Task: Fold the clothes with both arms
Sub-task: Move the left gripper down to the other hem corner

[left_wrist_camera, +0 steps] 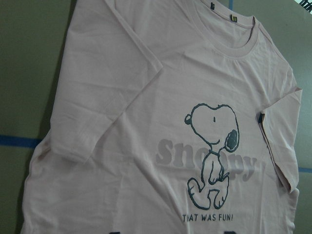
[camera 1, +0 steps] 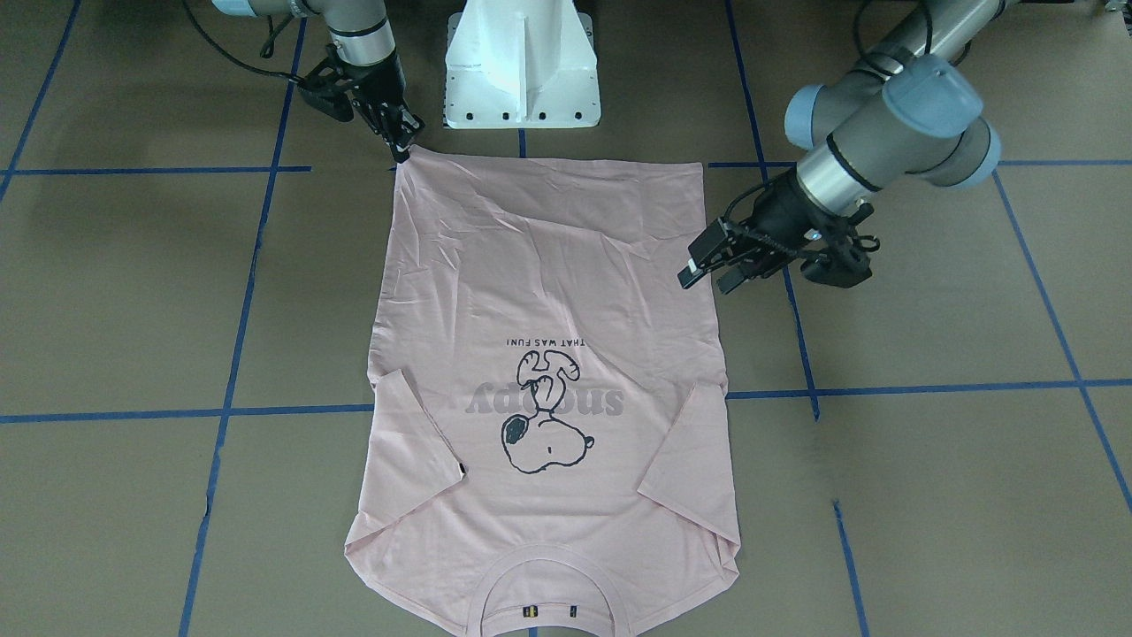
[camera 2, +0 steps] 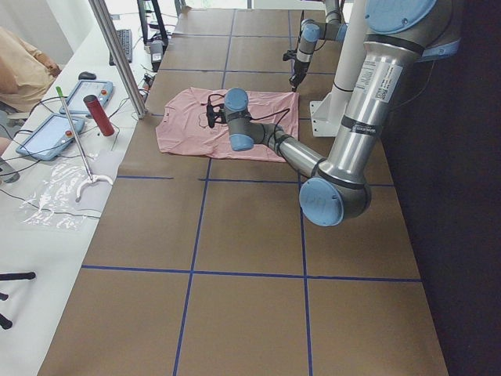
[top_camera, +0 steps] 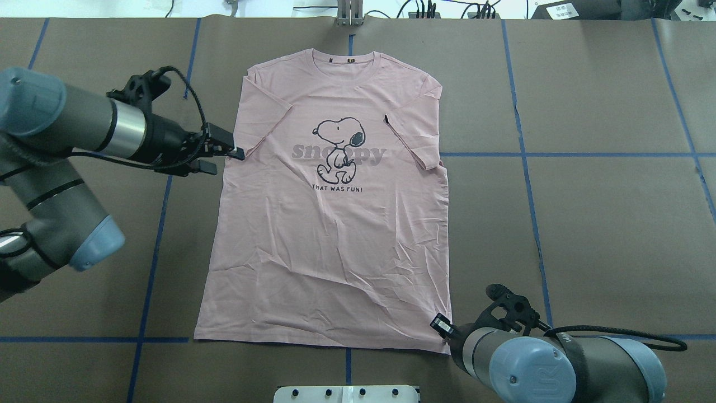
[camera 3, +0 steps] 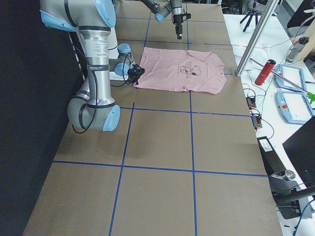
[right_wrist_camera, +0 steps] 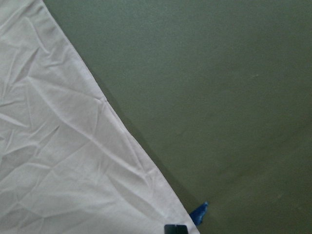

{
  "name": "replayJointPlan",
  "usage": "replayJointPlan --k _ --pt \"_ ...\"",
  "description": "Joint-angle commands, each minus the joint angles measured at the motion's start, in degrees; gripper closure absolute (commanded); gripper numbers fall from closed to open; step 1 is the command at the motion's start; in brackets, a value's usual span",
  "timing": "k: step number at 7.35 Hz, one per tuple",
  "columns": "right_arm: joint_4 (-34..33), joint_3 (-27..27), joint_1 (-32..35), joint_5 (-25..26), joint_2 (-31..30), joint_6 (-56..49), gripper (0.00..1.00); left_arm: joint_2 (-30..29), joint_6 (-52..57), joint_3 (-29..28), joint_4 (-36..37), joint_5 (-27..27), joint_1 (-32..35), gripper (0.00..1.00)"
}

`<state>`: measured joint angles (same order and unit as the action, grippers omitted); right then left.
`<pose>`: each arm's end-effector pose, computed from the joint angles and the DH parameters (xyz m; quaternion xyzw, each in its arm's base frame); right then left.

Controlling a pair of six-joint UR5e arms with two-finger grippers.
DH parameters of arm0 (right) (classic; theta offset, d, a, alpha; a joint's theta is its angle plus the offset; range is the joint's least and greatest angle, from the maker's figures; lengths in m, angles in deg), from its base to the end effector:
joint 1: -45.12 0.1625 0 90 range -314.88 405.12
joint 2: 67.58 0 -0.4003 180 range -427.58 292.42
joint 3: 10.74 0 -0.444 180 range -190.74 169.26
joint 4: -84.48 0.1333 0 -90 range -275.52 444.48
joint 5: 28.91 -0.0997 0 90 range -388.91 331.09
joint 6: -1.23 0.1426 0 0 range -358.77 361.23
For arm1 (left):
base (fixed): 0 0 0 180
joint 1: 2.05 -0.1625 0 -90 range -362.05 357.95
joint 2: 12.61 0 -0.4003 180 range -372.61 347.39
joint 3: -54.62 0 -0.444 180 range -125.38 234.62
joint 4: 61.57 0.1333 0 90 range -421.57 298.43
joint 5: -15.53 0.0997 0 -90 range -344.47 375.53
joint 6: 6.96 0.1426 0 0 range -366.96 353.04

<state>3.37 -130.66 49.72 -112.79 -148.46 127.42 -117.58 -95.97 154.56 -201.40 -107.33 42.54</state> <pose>-0.5666 -0.1946 0.2991 -0.0635 -0.4036 0.3383 0.8477 0.4221 -0.4947 0.2975 0.0183 0.6238 -0.1237 0.7715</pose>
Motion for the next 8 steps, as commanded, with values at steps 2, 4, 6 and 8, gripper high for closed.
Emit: replayJointPlan --k 2,4,6,8 --pt "0.0 0.0 0.0 0.0 0.0 -0.2 1.00 15.0 -8.0 11.6 0.1 10.0 -11.0 0.23" --pt "0.0 -0.1 0.1 0.0 0.2 -0.2 1.00 15.0 -16.7 11.7 6.2 21.4 -23.8 0.21" --pt "0.0 -0.1 0.0 0.0 0.3 -0.2 1.00 14.9 -19.6 11.7 7.8 23.5 -27.9 0.21" --pt "0.0 -0.1 0.0 0.1 0.4 -0.2 1.00 14.9 -20.5 14.7 13.0 23.5 -28.2 0.21"
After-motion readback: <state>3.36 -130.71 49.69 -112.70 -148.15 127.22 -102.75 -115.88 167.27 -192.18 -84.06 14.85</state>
